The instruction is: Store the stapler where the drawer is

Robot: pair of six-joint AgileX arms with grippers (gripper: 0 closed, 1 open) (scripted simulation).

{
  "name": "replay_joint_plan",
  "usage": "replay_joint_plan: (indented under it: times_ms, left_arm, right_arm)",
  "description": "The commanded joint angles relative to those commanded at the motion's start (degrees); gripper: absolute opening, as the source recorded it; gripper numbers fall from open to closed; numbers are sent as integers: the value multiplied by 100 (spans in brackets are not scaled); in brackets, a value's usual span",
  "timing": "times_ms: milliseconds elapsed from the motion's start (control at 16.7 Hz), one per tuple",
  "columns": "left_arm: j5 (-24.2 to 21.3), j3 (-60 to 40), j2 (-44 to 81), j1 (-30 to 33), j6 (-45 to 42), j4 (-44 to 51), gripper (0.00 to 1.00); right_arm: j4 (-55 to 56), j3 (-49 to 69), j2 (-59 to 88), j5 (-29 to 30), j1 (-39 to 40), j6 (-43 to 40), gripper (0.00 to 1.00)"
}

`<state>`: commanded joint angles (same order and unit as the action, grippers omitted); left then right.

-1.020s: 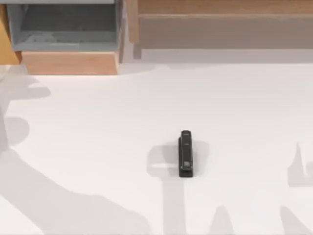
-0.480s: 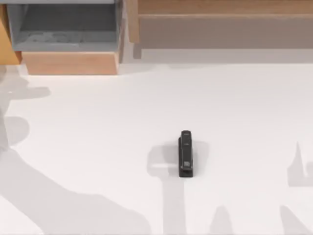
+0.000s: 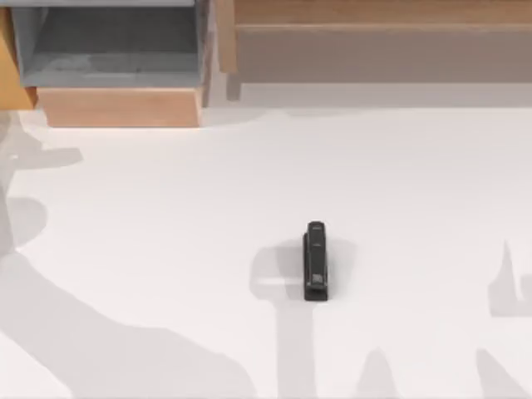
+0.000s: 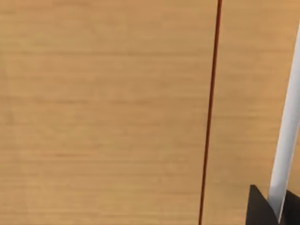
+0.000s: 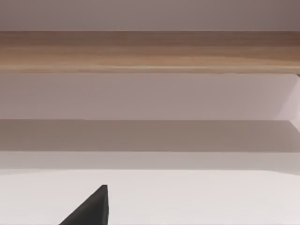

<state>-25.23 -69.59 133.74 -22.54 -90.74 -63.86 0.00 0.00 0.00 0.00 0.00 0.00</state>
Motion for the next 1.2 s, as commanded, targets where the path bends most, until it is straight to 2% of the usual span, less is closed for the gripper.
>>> replay_joint_plan:
  times_ms: [360, 840, 1200]
  left_arm:
    - [-40, 186, -67, -82, 34, -65, 0]
    - [-353, 1494, -596, -385, 25, -689, 0]
    - [-392, 1588, -651, -423, 10, -790, 0]
  right_arm:
    - [0, 0, 0, 0, 0, 0, 100]
    - [0, 0, 0, 0, 0, 0, 100]
    - [0, 0, 0, 0, 0, 0, 100]
